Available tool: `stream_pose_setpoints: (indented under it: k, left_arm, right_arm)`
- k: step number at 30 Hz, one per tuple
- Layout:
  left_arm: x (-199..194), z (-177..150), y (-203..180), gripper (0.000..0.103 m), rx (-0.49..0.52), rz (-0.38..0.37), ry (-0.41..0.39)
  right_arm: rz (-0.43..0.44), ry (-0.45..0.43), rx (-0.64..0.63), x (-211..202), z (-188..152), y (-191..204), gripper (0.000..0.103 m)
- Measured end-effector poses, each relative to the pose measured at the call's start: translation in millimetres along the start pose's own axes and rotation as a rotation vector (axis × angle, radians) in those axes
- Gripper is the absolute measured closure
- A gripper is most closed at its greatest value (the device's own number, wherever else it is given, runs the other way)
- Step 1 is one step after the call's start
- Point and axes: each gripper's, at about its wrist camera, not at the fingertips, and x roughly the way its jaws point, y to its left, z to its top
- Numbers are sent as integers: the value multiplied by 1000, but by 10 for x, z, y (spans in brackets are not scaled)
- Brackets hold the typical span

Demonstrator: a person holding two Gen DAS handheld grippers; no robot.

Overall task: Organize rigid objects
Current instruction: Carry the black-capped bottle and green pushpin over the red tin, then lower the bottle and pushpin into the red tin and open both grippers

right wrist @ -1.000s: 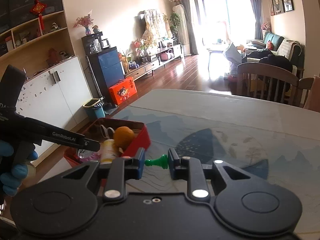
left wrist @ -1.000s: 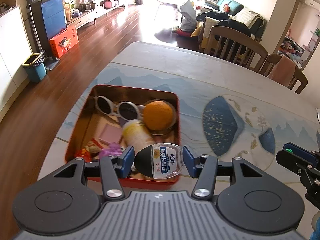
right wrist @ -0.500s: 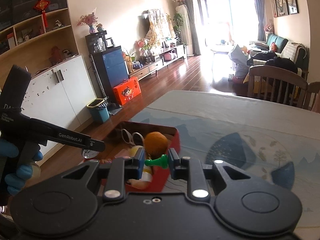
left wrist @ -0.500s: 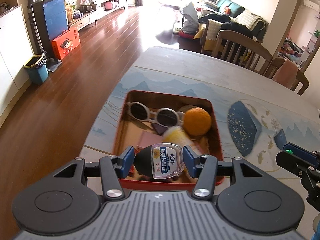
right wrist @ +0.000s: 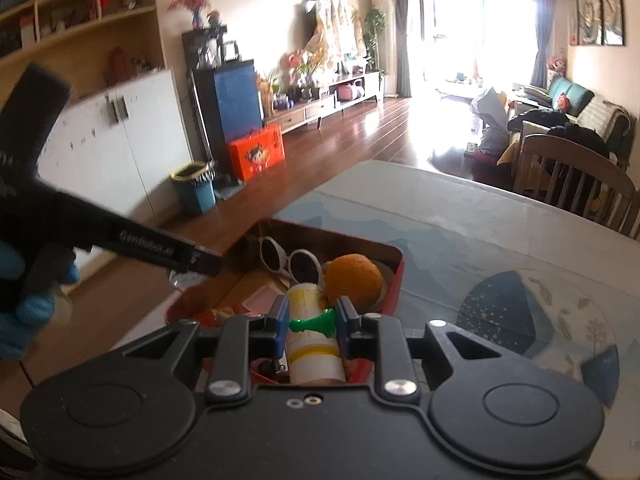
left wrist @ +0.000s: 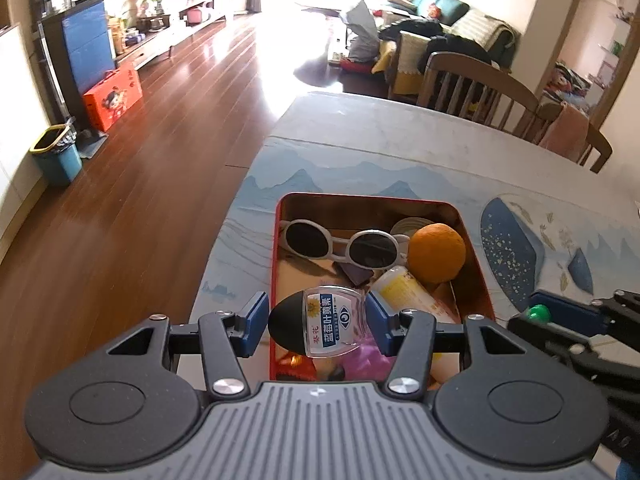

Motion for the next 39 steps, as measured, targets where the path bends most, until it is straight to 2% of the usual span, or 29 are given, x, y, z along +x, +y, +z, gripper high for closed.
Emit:
stream_pose_setpoints:
  k: [8,19,26,33,34,36,39]
  left_arm:
    - [436,85,-62,51,64,-26,32]
    - [816,64,-154,51,126,-21,85]
    - [825,40,-178,50,142,-16,82]
    - [719,4,-159,50,126,-36,58]
    - [685,-4,-159,49,129,-38,51]
    - [604,-19,-154,40,132,-39,31]
    - [476,-51,-139,38,137,-33,-1]
  right_arm:
    - [13,68,-70,385,-3,160,79]
    - [11,141,-119,588,-81,278,78]
    - [3,149,-111,587,-114,291,74]
    - [-4,137,-72,513,-90,293,62]
    - [-7,133,-67,492,-88,294,60]
    - [-16,126,-59,448,-86,288,59]
    - [-26,113,-35,366,-87,263,56]
